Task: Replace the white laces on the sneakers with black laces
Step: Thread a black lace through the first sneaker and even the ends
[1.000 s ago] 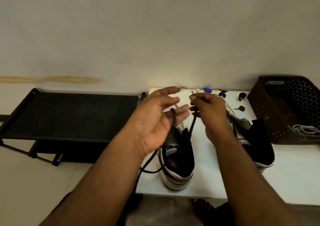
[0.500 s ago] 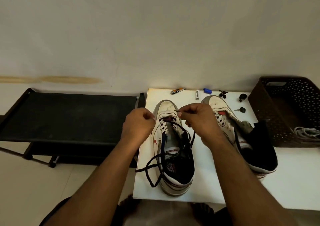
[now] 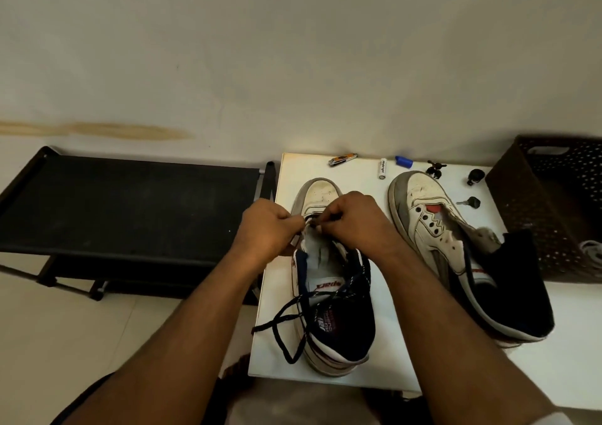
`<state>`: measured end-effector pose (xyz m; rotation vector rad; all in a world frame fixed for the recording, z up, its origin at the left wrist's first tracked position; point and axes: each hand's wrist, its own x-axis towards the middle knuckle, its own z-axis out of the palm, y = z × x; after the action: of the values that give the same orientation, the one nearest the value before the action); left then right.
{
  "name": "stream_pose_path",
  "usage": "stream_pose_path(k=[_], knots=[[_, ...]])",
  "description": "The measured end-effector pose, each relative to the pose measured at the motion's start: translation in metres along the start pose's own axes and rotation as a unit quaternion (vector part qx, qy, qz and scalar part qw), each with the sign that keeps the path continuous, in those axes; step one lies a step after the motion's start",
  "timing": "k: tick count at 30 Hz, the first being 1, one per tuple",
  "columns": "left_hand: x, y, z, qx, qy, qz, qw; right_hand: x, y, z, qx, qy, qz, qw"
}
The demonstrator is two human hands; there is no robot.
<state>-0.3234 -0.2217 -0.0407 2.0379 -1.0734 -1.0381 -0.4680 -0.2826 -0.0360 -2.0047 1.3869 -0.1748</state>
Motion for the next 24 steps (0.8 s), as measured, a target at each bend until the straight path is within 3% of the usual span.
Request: stream_pose_path(k=[12,24], knots=[[-0.003,0.002,-0.003,-0.108,-0.035,-0.040,0.993,0.004,0.002,0.011,-0.055,0.007,-0.013,0.998],[-0.005,0.007,-0.007,-0.131,-0.043,-0.071,0.988,0.000,0.000,0.015,-0.082,-0.002,-0.041,0.996]])
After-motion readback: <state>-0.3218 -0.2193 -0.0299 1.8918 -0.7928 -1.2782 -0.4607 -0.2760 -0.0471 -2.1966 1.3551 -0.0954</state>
